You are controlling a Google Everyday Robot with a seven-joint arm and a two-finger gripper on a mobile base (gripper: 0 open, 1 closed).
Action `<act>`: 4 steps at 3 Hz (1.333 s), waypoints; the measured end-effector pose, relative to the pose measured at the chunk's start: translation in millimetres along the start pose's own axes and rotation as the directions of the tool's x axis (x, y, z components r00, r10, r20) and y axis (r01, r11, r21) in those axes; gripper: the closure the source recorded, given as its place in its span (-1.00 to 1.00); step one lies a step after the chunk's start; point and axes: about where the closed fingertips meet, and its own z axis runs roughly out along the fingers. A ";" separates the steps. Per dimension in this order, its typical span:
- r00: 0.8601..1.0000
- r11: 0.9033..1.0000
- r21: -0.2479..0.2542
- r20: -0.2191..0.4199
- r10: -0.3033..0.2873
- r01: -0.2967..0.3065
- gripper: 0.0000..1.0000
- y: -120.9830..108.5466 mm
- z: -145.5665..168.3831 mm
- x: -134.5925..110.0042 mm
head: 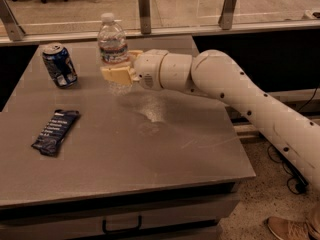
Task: Place water bottle upright
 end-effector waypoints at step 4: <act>0.996 0.995 0.034 0.007 -0.093 0.093 0.17 -37.4 3.2 -25.6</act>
Offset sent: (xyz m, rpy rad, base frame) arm -0.0302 0.0116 -0.0251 -0.0351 -0.0717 0.0493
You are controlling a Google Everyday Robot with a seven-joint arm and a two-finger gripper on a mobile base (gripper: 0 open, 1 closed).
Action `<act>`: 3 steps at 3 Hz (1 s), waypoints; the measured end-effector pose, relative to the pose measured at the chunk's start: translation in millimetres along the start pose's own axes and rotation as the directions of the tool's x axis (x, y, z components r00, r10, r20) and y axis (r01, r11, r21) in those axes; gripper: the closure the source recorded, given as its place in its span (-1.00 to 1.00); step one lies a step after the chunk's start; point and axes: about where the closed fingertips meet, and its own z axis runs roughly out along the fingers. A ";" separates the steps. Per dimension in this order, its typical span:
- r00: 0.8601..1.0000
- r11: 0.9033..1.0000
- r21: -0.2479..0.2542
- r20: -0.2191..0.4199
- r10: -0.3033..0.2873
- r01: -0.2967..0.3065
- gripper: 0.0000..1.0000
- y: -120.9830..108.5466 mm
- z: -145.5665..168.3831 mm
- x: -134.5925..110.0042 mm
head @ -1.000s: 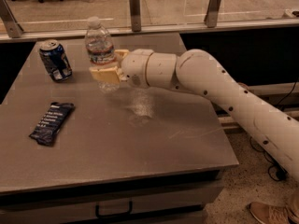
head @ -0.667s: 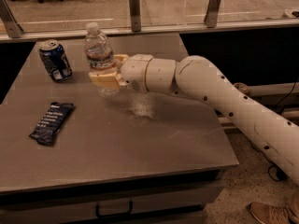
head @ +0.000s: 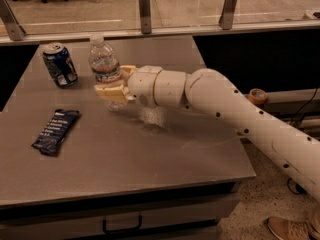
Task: Place water bottle upright
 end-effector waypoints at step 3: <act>0.998 0.999 -0.034 0.050 0.040 -0.039 -1.00 -0.8 -14.3 -5.5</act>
Offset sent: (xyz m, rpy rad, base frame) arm -0.0039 -0.0069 -0.0100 -0.0237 0.0271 -0.0253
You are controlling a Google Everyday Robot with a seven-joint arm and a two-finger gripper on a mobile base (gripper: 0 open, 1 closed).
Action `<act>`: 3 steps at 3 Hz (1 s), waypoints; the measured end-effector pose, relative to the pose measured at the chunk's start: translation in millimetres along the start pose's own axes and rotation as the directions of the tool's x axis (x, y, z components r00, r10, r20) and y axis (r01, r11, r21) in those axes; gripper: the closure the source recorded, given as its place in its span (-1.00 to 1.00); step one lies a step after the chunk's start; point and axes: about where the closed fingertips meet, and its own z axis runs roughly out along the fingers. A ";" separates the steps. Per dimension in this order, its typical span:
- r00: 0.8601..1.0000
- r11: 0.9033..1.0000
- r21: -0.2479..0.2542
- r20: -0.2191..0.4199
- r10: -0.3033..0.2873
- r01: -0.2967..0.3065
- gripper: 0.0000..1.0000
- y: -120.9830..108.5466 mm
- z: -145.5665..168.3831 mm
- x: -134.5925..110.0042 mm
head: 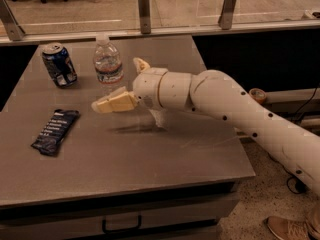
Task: Place water bottle upright
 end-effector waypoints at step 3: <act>0.966 0.931 -0.364 0.227 0.124 -0.034 -1.00 39.1 -130.0 9.5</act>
Offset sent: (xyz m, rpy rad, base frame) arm -0.0594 -0.2385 0.0885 -0.3561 0.0625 -0.7435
